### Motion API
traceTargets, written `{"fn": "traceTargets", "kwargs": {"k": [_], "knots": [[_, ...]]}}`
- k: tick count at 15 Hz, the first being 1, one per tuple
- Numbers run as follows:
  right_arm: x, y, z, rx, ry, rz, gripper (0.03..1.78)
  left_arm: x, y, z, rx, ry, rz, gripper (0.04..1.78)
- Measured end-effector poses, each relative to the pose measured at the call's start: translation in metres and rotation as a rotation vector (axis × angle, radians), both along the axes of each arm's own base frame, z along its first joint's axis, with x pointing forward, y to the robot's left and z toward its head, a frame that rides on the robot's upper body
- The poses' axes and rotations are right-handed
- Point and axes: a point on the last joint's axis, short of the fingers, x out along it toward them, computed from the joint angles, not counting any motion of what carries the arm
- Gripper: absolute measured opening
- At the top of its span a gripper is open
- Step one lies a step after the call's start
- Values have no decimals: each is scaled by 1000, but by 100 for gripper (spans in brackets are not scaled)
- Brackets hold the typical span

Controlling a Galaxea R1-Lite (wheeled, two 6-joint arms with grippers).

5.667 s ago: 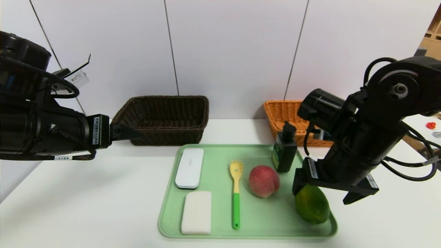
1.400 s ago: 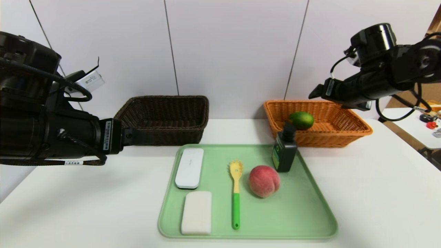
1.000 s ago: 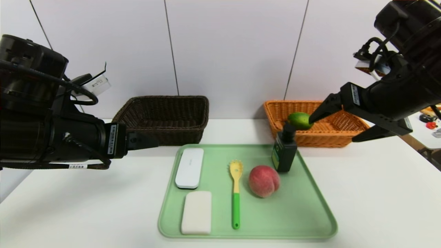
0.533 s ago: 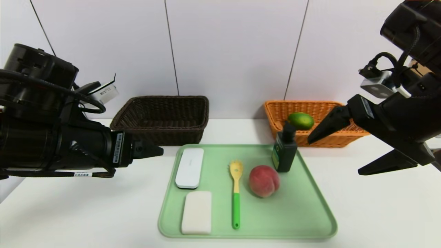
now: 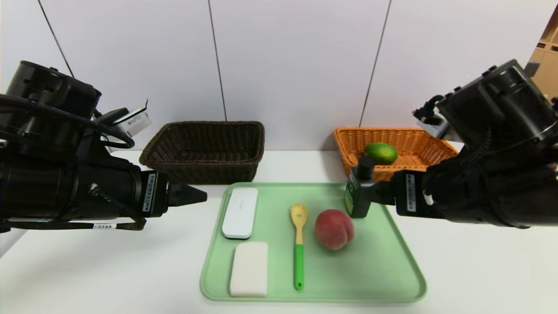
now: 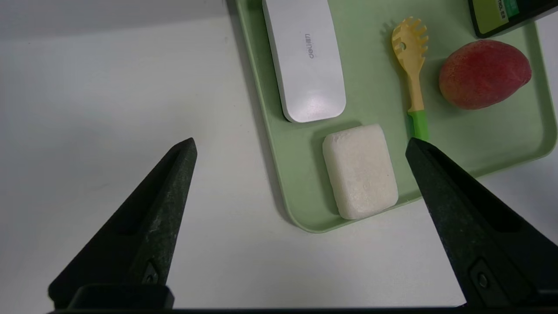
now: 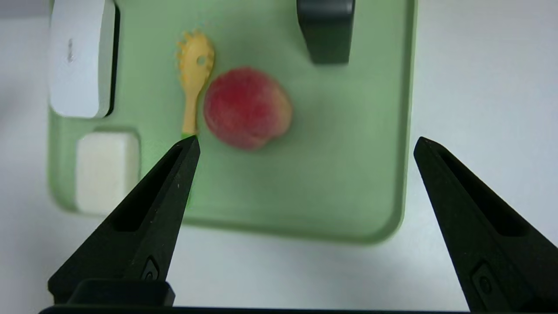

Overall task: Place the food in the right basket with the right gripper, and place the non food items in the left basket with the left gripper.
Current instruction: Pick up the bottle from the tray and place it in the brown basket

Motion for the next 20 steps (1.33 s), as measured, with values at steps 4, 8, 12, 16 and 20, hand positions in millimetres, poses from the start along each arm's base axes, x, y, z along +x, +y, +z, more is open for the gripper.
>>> {"fn": "traceTargets", "kwargs": {"k": [4, 8, 12, 16, 20], "knots": [[2, 3, -10, -12, -170, -6, 169, -1, 0, -3, 3, 9, -2, 169], [8, 6, -24, -6, -194, -5, 169, -1, -2, -4, 5, 11, -14, 169], [16, 13, -46, 5, -211, -6, 169, -2, -6, -5, 6, 16, -28, 169], [20, 12, -59, -17, -191, -15, 169, -3, -6, -6, 6, 18, -30, 169], [28, 11, -67, -19, -188, -41, 169, -3, -6, -6, 6, 17, -32, 169]]}}
